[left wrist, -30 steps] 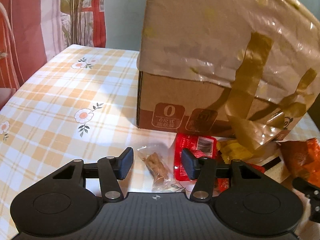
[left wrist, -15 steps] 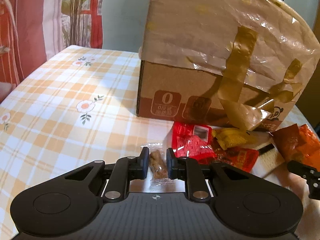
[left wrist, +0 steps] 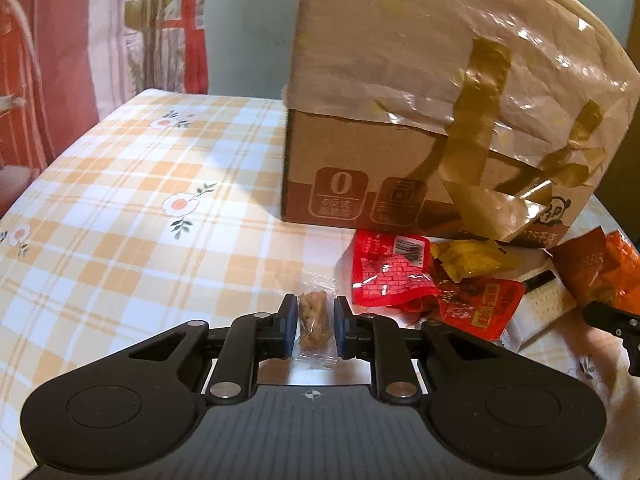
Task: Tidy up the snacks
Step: 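Lift the chip bag and candy packet with both tools over the box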
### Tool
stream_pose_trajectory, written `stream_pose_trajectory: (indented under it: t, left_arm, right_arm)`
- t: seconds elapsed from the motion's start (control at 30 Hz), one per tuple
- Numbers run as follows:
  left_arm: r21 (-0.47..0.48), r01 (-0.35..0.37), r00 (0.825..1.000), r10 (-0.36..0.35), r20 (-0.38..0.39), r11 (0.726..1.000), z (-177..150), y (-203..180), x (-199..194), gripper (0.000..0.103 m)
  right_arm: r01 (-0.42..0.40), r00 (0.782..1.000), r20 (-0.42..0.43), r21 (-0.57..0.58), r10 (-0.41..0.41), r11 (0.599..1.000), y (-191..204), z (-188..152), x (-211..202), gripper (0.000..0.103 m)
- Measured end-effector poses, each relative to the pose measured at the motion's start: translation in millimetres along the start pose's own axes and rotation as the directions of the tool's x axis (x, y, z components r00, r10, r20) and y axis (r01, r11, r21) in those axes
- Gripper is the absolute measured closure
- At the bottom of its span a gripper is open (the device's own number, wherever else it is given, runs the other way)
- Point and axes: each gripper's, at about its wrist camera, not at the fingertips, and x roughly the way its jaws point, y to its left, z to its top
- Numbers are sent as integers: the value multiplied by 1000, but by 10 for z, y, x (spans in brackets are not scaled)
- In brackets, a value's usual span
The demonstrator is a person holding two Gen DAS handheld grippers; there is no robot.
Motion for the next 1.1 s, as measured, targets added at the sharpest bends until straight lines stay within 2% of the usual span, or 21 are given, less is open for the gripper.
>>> stream_pose_trajectory:
  t: [0.17,0.33,0.53,0.7,0.8,0.97,1.1]
  left_arm:
    - [-10,7,999,-7,34,1000,30,23,-99,83]
    - [-19,10,998,-9,61,1000,60,30,-152,83]
    - [-20,-6,994,9,111,1000,124,53,-266,83]
    - [1,-35,986,34,163,999,243,74,-397,83]
    - [27,-50,971,42,237,998,444,78,-550,83]
    - [11,-33,928,27,373,999,867,117,-858,83]
    - [30,-28,891,12,454,999,1194,20,-1009,83]
  right_arm:
    - [-5,1000,1,49,5,999,-71,38,-42,30]
    - [30,999,6,125,-31,992,-251,40,-139,30]
    - [102,994,26,177,-109,979,-478,56,-305,30]
    - [171,979,79,205,-190,964,-694,193,-504,30]
    - [196,965,135,202,-225,960,-813,380,-641,30]
    - [222,928,266,160,-259,962,-894,820,-853,30]
    - [214,900,360,126,-245,969,-910,1167,-931,30]
